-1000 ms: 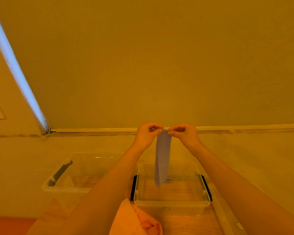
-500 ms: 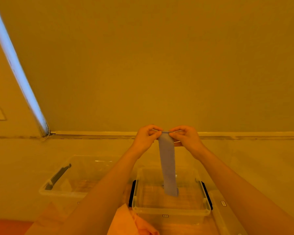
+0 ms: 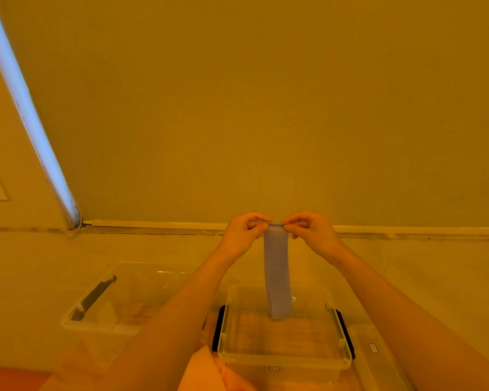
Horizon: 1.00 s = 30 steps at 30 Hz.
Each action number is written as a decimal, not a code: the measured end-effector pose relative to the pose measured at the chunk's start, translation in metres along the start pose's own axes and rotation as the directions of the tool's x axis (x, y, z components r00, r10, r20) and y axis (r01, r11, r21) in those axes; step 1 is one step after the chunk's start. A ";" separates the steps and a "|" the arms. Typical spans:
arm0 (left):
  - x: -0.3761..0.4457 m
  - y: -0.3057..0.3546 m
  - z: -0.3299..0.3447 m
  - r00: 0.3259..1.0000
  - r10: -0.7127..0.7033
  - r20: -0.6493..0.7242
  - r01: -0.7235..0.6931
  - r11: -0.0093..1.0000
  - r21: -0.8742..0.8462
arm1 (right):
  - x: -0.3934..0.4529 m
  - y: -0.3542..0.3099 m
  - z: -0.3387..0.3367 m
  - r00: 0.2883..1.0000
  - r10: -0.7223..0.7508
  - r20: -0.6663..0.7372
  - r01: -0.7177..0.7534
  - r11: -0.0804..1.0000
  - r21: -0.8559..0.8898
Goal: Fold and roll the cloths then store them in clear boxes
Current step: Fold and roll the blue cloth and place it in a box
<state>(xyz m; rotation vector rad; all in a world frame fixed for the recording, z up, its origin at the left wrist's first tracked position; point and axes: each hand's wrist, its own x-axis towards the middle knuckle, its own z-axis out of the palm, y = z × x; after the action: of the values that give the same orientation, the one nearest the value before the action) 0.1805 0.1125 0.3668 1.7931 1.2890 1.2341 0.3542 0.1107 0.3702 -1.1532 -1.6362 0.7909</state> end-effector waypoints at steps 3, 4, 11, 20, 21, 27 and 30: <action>0.000 0.000 0.001 1.000 -0.019 0.009 0.019 0.998 -0.060 | 0.002 0.001 0.002 1.000 0.015 -0.017 -0.015 1.000 0.012; 0.000 0.001 0.001 0.999 -0.028 0.017 0.030 0.994 -0.101 | 0.001 0.001 0.003 0.999 0.036 -0.021 -0.035 0.998 0.052; 0.000 0.000 0.002 0.996 -0.077 0.039 0.083 0.980 -0.183 | -0.002 0.000 0.010 0.994 0.110 0.009 -0.109 0.969 0.222; 0.001 -0.008 -0.004 0.997 -0.070 0.020 0.073 0.954 -0.292 | -0.001 0.001 0.013 0.993 0.116 0.014 -0.114 0.938 0.328; 0.001 -0.008 -0.005 0.997 -0.077 0.026 0.081 0.941 -0.330 | -0.002 0.001 0.014 0.992 0.124 0.018 -0.123 0.930 0.346; -0.002 -0.006 -0.011 0.990 -0.133 0.042 0.137 0.868 -0.477 | -0.003 -0.001 0.018 0.985 0.159 0.061 -0.169 0.875 0.454; -0.003 -0.005 -0.013 0.989 -0.145 0.039 0.146 0.868 -0.475 | -0.004 -0.004 0.021 0.983 0.166 0.083 -0.185 0.849 0.495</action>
<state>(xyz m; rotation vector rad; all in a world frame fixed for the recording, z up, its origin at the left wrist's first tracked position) 0.1661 0.1111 0.3662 1.3173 0.9843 1.3235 0.3336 0.1063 0.3654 -0.9175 -1.2504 1.2766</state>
